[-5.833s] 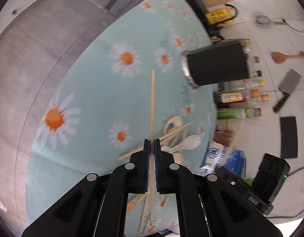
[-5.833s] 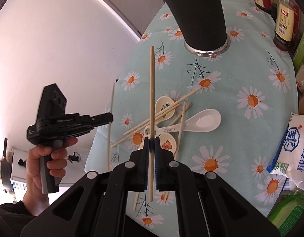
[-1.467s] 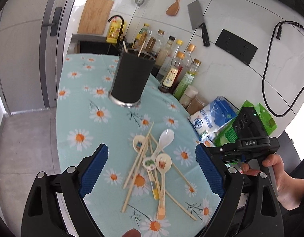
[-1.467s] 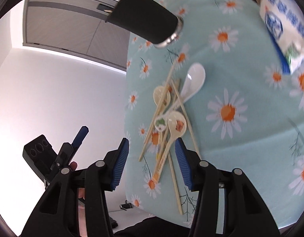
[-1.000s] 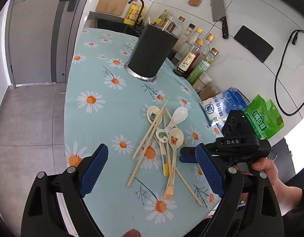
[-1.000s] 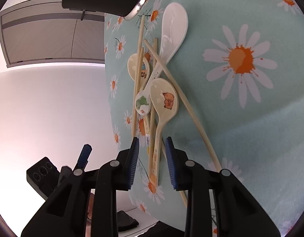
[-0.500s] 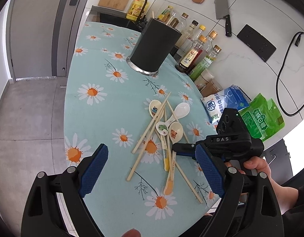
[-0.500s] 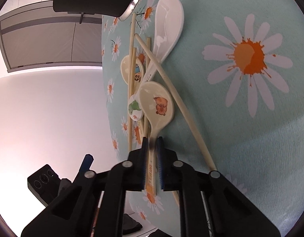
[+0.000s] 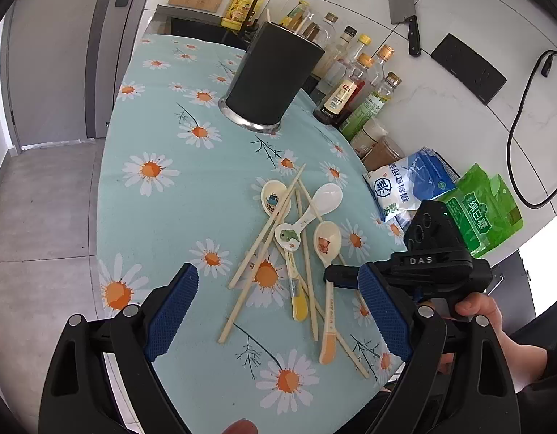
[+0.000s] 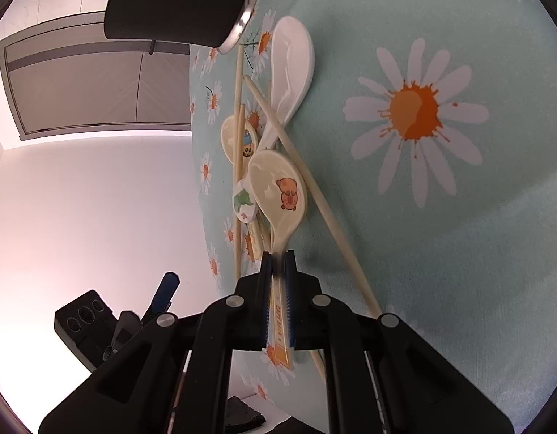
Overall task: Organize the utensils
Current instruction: 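Lower the right tool and grasp a white spoon by its handle, then grasp a chopstick with the left tool while the right tool lifts the spoon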
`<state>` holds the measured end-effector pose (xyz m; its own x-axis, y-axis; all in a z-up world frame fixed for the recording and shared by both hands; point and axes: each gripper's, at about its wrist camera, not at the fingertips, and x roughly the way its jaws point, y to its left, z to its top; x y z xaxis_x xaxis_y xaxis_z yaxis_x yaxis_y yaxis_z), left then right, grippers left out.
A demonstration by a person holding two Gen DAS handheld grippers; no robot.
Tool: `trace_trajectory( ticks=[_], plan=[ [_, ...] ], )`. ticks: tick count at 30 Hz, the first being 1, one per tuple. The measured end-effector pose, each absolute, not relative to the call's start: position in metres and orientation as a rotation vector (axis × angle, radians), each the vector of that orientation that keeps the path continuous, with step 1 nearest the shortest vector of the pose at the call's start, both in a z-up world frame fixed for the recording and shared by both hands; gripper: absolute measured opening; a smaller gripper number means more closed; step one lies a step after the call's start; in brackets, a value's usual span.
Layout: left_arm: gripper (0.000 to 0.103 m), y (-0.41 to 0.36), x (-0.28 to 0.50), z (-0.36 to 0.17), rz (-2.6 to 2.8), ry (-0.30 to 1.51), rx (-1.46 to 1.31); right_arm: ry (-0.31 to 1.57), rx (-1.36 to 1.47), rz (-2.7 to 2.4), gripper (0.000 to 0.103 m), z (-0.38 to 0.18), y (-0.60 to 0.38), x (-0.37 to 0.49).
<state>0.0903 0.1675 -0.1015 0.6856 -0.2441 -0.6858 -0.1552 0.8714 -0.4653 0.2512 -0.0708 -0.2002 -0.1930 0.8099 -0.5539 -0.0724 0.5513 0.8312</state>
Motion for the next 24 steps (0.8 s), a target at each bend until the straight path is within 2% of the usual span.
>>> trace_trajectory(
  ticks=[14, 16, 19, 22, 24],
  plan=[
    [0.086, 0.162, 0.155, -0.122, -0.073, 0.996, -0.308, 1.46, 0.56, 0.947, 0.008, -0.154, -0.095, 0.266],
    [0.069, 0.162, 0.167, -0.125, -0.102, 1.033, -0.293, 1.442, 0.554, 0.949, 0.008, -0.148, -0.101, 0.27],
    [0.054, 0.166, 0.18, -0.13, -0.111, 1.082, -0.26, 1.413, 0.537, 0.947, 0.008, -0.137, -0.113, 0.275],
    [0.042, 0.168, 0.191, -0.134, -0.124, 1.117, -0.217, 1.388, 0.534, 0.944, 0.008, -0.129, -0.123, 0.279],
    [0.038, 0.169, 0.196, -0.137, -0.147, 1.142, -0.22, 1.378, 0.541, 0.938, 0.008, -0.127, -0.13, 0.281]
  ],
)
